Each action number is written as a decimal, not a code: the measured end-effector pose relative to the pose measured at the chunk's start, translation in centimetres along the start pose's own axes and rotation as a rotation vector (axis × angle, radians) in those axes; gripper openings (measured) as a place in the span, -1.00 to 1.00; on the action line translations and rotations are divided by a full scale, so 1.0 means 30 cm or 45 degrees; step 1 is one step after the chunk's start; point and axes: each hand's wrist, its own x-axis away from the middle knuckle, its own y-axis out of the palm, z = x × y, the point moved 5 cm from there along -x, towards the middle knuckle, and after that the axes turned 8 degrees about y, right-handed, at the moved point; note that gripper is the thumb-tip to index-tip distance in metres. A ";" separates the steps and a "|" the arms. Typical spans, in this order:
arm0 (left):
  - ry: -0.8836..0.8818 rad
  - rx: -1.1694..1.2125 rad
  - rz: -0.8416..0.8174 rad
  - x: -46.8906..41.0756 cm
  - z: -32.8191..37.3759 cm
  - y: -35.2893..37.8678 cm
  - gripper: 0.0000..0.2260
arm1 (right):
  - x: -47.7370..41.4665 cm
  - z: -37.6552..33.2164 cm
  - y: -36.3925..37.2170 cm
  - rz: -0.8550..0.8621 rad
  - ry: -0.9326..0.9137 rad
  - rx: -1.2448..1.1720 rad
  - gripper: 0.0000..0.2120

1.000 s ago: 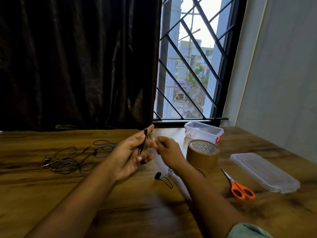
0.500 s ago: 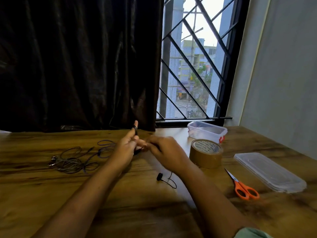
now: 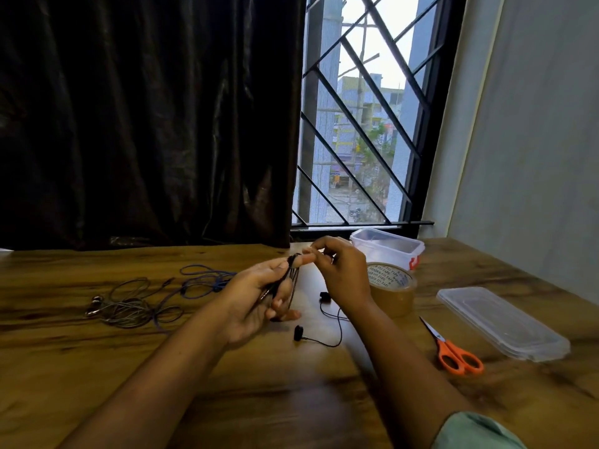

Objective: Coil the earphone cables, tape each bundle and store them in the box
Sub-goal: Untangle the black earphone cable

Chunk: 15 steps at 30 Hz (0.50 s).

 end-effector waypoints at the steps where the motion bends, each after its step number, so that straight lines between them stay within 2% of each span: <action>1: 0.045 0.056 0.041 -0.005 0.007 -0.001 -0.68 | 0.005 0.005 0.009 -0.027 0.022 0.032 -0.90; 3: 0.140 0.141 0.152 -0.013 0.019 -0.015 -0.69 | 0.020 0.015 0.044 -0.123 0.049 0.132 -0.92; 11: 0.458 0.242 0.485 -0.033 0.056 -0.109 -0.65 | 0.121 -0.055 0.211 -0.644 -0.111 0.380 -0.81; 13: 0.494 0.089 0.539 -0.036 0.059 -0.142 -0.59 | 0.143 -0.065 0.247 -0.782 -0.134 0.416 -0.83; 15: 0.480 -0.189 0.566 -0.036 0.061 -0.161 -0.56 | 0.150 -0.076 0.251 -0.852 -0.169 0.445 -0.86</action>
